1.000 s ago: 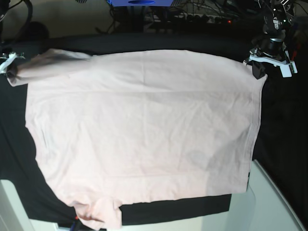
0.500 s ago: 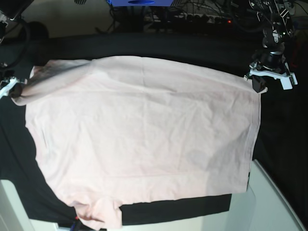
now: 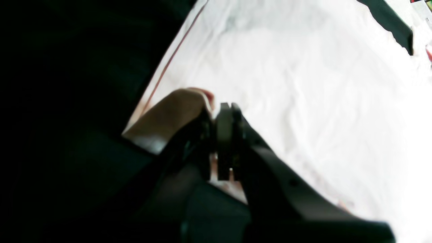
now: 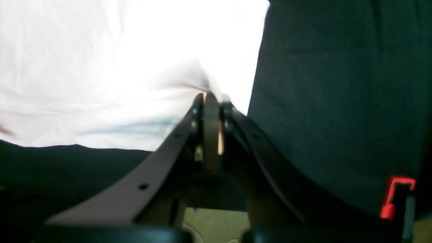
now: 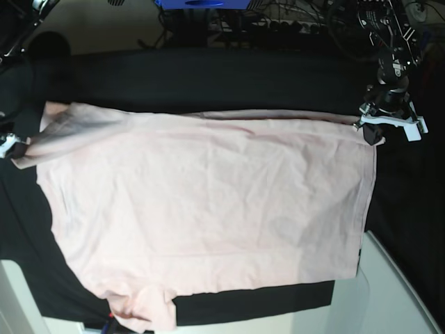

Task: Fold the T-shirt properly
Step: 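Lower the held edge back onto the table with both grippers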

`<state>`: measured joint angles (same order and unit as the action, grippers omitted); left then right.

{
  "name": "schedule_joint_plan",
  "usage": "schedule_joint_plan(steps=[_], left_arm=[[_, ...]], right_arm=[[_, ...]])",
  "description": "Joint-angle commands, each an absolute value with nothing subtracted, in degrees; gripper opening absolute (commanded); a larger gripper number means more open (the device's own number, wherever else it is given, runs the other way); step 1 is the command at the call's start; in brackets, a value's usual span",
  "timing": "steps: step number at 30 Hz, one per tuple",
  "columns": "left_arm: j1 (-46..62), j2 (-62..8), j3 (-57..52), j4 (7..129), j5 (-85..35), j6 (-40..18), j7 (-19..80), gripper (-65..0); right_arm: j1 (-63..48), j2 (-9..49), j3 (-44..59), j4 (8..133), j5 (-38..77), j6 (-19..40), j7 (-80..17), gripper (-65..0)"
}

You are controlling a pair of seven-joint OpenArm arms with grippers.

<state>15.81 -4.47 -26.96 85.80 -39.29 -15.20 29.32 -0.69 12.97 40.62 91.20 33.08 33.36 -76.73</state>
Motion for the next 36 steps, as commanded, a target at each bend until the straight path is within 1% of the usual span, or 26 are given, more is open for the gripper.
schedule_joint_plan(steps=[1, 5, 7, 9, 12, 14, 18, 25, 28, 31, 36], left_arm=[[15.34, -5.14, -27.21, 86.29, -39.87, -15.69, 28.09, -65.0], [13.49, -5.14, -27.30, 85.41, -39.87, -15.25, 28.00, -65.0], [12.53, -5.32, -27.30, 84.97, -39.87, -12.70, 27.91, -65.0], [11.38, -5.32, -27.12, 84.62, -39.78, -11.47, 27.91, -65.0], [10.15, -5.58, -26.77, 83.91, -39.78, -11.30, 27.91, -65.0], [9.19, -5.67, -27.03, 83.74, -39.78, -11.21, 27.91, -65.0], [8.13, -6.46, -26.95, 82.24, -39.78, -11.21, 27.91, -65.0], [4.35, -6.90, -26.77, 77.93, -39.25, -11.21, 27.82, -65.0], [3.03, -6.64, -26.68, 77.23, -33.89, -11.21, 27.82, -65.0], [1.19, -5.05, -26.59, 77.32, -28.53, -11.38, 27.82, -65.0], [0.84, -4.44, -26.68, 77.32, -26.86, -11.38, 27.82, -65.0]], right_arm=[[0.75, 14.64, 40.84, 91.65, 34.07, 33.36, -75.74, -65.0], [2.59, 14.73, 40.75, 91.03, 33.98, 33.36, -75.74, -65.0], [3.21, 14.81, 40.75, 91.03, 33.98, 33.27, -75.74, -65.0], [4.09, 14.81, 39.87, 91.03, 33.98, 32.92, -75.91, -65.0], [4.44, 15.52, 36.44, 90.95, 33.98, 29.23, -75.65, -65.0], [4.79, 15.60, 34.24, 90.95, 34.07, 28.18, -74.86, -65.0], [6.20, 15.78, 32.04, 89.36, 34.07, 27.91, -74.07, -65.0], [9.01, 15.96, 31.78, 83.65, 34.07, 27.91, -73.89, -65.0], [9.71, 15.96, 31.60, 83.56, 34.07, 27.91, -73.89, -65.0], [10.68, 15.96, 29.23, 83.21, 33.98, 27.91, -72.40, -65.0], [11.56, 15.87, 27.38, 79.87, 33.98, 27.91, -71.34, -65.0]])
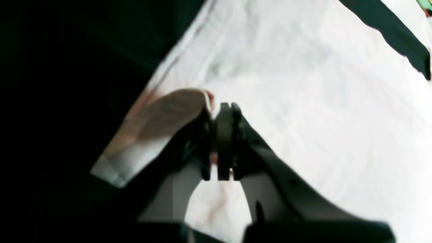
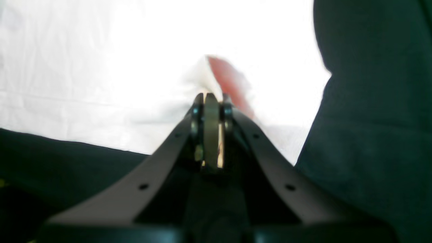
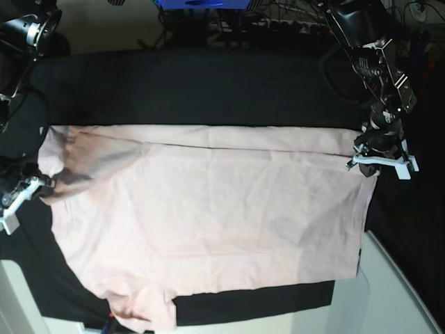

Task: Fold the T-shirt properly
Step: 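Lower the held edge back onto the table with both grippers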

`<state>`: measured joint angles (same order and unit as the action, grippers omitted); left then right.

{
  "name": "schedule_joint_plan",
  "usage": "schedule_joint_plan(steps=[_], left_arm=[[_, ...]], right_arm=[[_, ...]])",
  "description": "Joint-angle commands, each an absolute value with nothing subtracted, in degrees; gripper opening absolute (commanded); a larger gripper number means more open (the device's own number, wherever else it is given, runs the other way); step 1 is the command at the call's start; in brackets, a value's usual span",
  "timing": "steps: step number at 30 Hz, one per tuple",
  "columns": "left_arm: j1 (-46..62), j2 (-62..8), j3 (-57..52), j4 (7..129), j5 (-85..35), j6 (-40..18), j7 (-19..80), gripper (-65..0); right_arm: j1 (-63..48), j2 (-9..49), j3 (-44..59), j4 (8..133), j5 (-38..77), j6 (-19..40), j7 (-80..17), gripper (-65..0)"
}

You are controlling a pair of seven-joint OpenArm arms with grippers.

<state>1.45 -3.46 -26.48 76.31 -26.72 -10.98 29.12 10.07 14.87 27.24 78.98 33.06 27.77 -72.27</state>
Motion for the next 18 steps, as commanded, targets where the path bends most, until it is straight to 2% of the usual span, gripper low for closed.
schedule_joint_plan(steps=[1, 11, 13, 15, 18], left_arm=[[0.84, -4.44, -26.68, 77.32, -26.77, -11.38, 27.82, -65.0], [0.75, -4.53, -27.12, 77.32, -26.59, -11.38, 27.82, -65.0], [0.75, -4.53, -27.21, 77.32, -26.59, -11.38, 27.82, -65.0], [0.66, -4.62, -27.21, 77.23, -26.59, -11.38, 27.82, -62.5], [-0.66, -4.70, -27.21, 77.23, -26.68, -11.38, 27.82, -47.4]], right_arm=[[11.91, 15.87, 27.38, 79.16, 33.98, 27.91, -70.81, -65.0], [14.20, 15.60, 27.38, 75.12, 33.98, 27.91, -68.70, -64.1], [14.55, 15.52, 27.38, 75.12, 33.98, 27.91, -68.79, -58.5], [15.52, 15.43, 27.47, 75.12, 34.07, 27.91, -68.70, -48.5], [15.96, 15.43, 27.91, 75.65, 34.33, 27.91, -68.62, -31.0]])
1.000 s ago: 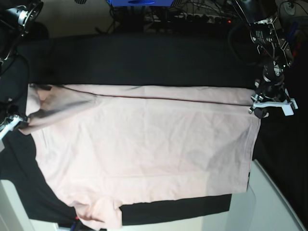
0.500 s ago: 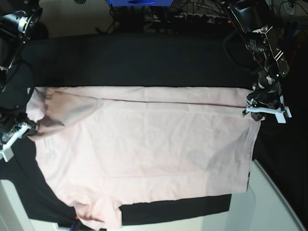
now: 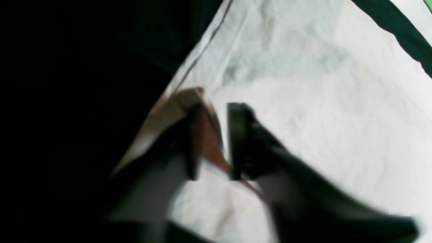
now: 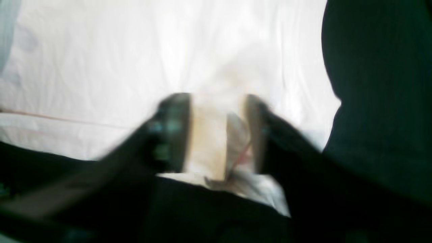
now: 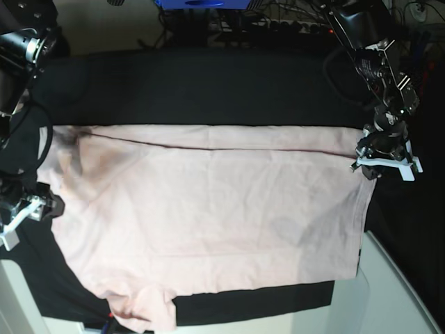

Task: Fold the T-shirt properly
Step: 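Lower the held edge back onto the table with both grippers, then release the edge and sweep the right gripper across the shirt to flatten it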

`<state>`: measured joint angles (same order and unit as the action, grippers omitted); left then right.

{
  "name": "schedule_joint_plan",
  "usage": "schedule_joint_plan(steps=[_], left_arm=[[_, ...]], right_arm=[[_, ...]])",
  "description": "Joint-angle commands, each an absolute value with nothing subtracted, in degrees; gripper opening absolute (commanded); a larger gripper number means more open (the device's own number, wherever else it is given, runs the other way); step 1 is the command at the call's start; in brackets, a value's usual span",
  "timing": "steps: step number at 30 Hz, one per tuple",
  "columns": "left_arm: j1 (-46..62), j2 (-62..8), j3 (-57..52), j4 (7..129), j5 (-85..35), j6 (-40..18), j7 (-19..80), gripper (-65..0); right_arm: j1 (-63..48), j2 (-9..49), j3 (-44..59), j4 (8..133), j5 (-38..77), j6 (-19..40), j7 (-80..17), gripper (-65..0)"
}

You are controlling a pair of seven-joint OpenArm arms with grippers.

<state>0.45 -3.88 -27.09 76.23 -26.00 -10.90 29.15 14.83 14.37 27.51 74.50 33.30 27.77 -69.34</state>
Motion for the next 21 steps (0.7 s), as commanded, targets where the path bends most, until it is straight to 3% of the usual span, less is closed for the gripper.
schedule_joint_plan(steps=[1, 3, 6, 11, 18, 21], left_arm=[[-0.84, -4.79, -27.21, 77.32, -26.68, -11.38, 27.82, -42.5], [-1.01, -4.88, -27.21, 78.29, -26.77, -11.38, 27.82, -34.8], [-1.45, -4.97, -27.21, 80.75, -26.77, -11.38, 27.82, -32.2], [2.51, -4.79, -27.30, 85.93, -26.77, -11.30, 27.91, -32.2], [13.05, -4.70, -27.30, 90.59, -26.77, -11.30, 27.74, -32.9], [15.69, -4.88, -27.30, 90.86, -26.77, -11.30, 27.74, -40.3]], right_arm=[[16.04, 15.52, 27.91, 75.74, 34.33, 28.26, -68.62, -27.3], [16.04, 15.78, 27.91, 76.70, 34.42, 28.35, -67.91, -25.2], [14.73, 15.87, 27.91, 79.96, 34.42, 28.35, -68.09, -25.2], [8.04, 15.16, 28.00, 85.23, 34.42, 28.18, -69.49, -27.7], [0.92, 9.63, 28.09, 84.97, 34.42, 28.09, -68.09, -27.7], [0.31, 7.96, 28.09, 84.35, 34.15, 28.00, -67.74, -27.7]])
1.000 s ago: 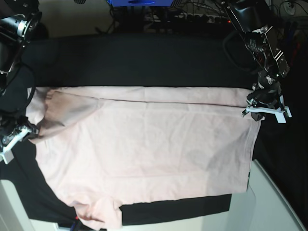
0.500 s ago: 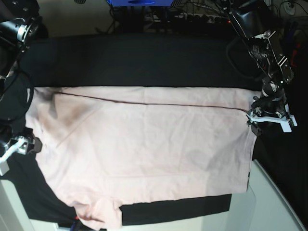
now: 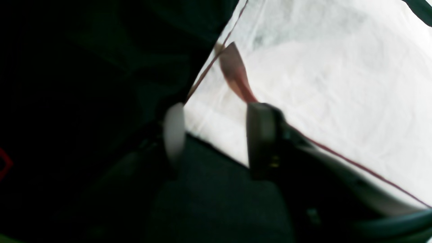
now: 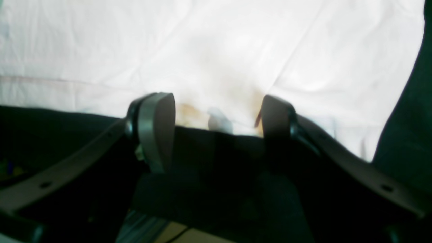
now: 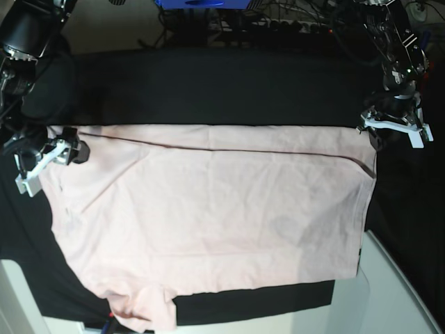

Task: Fold the T-shirt properly
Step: 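Release the edge and sweep the right gripper across the shirt to flatten it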

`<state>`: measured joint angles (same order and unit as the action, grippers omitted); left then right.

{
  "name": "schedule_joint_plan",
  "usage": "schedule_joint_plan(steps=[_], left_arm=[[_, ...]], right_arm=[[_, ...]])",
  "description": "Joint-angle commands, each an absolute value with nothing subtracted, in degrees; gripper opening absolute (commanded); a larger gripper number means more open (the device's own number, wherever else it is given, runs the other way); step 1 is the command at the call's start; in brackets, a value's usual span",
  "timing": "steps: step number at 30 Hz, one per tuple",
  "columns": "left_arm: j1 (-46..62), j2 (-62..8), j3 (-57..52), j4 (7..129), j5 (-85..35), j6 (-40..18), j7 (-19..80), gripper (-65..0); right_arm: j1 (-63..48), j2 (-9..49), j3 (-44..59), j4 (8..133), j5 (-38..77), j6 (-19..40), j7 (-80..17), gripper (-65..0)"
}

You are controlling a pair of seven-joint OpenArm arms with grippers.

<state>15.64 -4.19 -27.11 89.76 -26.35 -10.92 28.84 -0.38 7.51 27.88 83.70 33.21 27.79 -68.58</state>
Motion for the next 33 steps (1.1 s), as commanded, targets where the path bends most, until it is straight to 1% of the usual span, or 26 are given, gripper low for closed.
schedule_joint_plan(steps=[1, 3, 4, 12, 14, 16, 19, 22, 33], left_arm=[[16.13, -4.88, -27.30, 90.86, -26.77, -11.30, 27.74, -43.7], [17.01, -4.88, -27.30, 90.77, -26.77, -11.38, 27.74, -50.2], [17.01, -4.88, -27.30, 90.68, -26.77, -11.38, 27.74, -51.7], [17.01, -4.88, -27.30, 90.86, -26.77, -11.38, 27.74, -54.6], [17.01, -4.70, -27.30, 90.86, -26.77, -11.38, 27.74, -58.4], [17.01, -4.70, -27.30, 90.51, -26.77, -11.38, 27.74, -65.0], [17.01, -4.62, -27.30, 90.42, -26.77, -11.38, 27.74, -65.0], [17.01, -4.62, -27.30, 90.42, -26.77, -11.38, 27.74, -65.0], [17.01, -4.53, -27.30, 90.33, -26.77, -11.38, 27.74, -65.0]], right_arm=[[0.31, 7.69, 28.09, 83.47, 34.15, 28.00, -67.74, -27.7], [0.31, 7.69, 28.09, 80.84, 34.15, 27.91, -67.12, -27.7], [0.31, 7.69, 28.09, 79.52, 34.15, 27.91, -66.77, -27.7], [0.31, 7.96, 28.00, 71.52, 34.24, 27.91, -61.93, -27.7], [0.31, 8.13, 28.00, 70.81, 34.24, 28.18, -61.58, -27.7], [0.31, 8.13, 28.00, 70.81, 34.24, 28.18, -61.32, -27.7], [0.40, 8.31, 27.91, 71.34, 34.15, 28.26, -61.32, -27.7], [0.57, 9.98, 27.91, 70.81, 34.15, 28.26, -61.23, -27.7], [1.45, 9.71, 27.65, 70.81, 34.42, 28.35, -60.70, -28.6]])
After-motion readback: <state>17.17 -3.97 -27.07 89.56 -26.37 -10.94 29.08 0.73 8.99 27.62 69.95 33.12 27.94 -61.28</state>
